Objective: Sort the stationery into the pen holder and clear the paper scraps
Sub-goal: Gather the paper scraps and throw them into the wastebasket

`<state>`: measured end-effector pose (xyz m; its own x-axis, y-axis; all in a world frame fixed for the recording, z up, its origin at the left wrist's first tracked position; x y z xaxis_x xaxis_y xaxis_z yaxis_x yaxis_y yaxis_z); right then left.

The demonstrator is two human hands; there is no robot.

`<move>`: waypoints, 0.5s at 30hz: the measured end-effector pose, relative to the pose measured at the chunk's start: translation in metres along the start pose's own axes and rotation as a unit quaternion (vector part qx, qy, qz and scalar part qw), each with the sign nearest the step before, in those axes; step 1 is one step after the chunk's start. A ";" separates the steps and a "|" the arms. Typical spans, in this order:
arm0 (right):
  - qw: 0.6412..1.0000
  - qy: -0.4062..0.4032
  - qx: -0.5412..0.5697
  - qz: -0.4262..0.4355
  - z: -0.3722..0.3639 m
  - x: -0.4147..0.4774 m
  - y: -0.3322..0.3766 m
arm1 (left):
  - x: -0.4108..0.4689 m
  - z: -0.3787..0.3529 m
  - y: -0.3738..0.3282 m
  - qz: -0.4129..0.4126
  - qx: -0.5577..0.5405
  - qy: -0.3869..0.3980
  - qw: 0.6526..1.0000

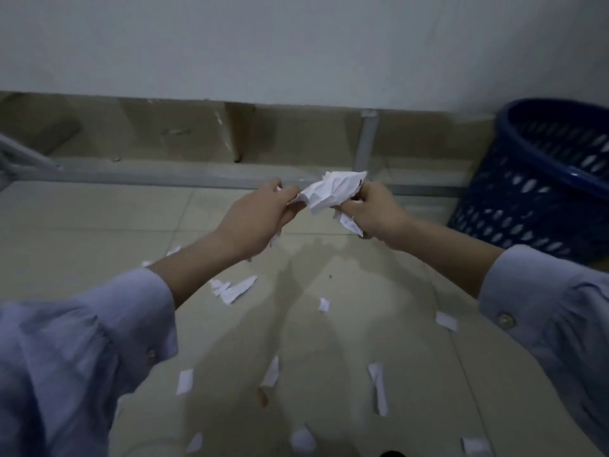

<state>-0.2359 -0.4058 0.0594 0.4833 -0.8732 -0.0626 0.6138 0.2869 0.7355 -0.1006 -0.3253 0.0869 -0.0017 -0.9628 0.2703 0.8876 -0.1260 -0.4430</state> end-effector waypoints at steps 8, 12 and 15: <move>0.997 -0.055 -0.025 -0.045 0.146 -0.002 0.003 | 0.113 0.014 -0.105 -0.133 -0.016 -0.034 0.990; 0.995 -0.061 0.007 -0.081 0.210 -0.006 -0.008 | 0.166 0.016 -0.154 -0.169 -0.039 -0.051 0.983; 0.991 -0.076 0.017 -0.106 0.255 -0.012 -0.031 | 0.202 0.005 -0.193 -0.191 -0.050 -0.050 0.979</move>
<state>-0.4192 -0.5048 0.2095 0.2442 -0.9625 -0.1183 0.6696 0.0791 0.7385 -0.2700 -0.4946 0.2316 -0.2754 -0.8135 0.5122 0.7814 -0.4998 -0.3736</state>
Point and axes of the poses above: each hand's wrist, its own x-axis towards the middle knuckle, its own z-axis out of the back of the hand, y = z × x, the point moved 9 cm from there along x, towards the middle knuckle, and after that the axes turned 15 degrees about -x, right-handed, at the moved point
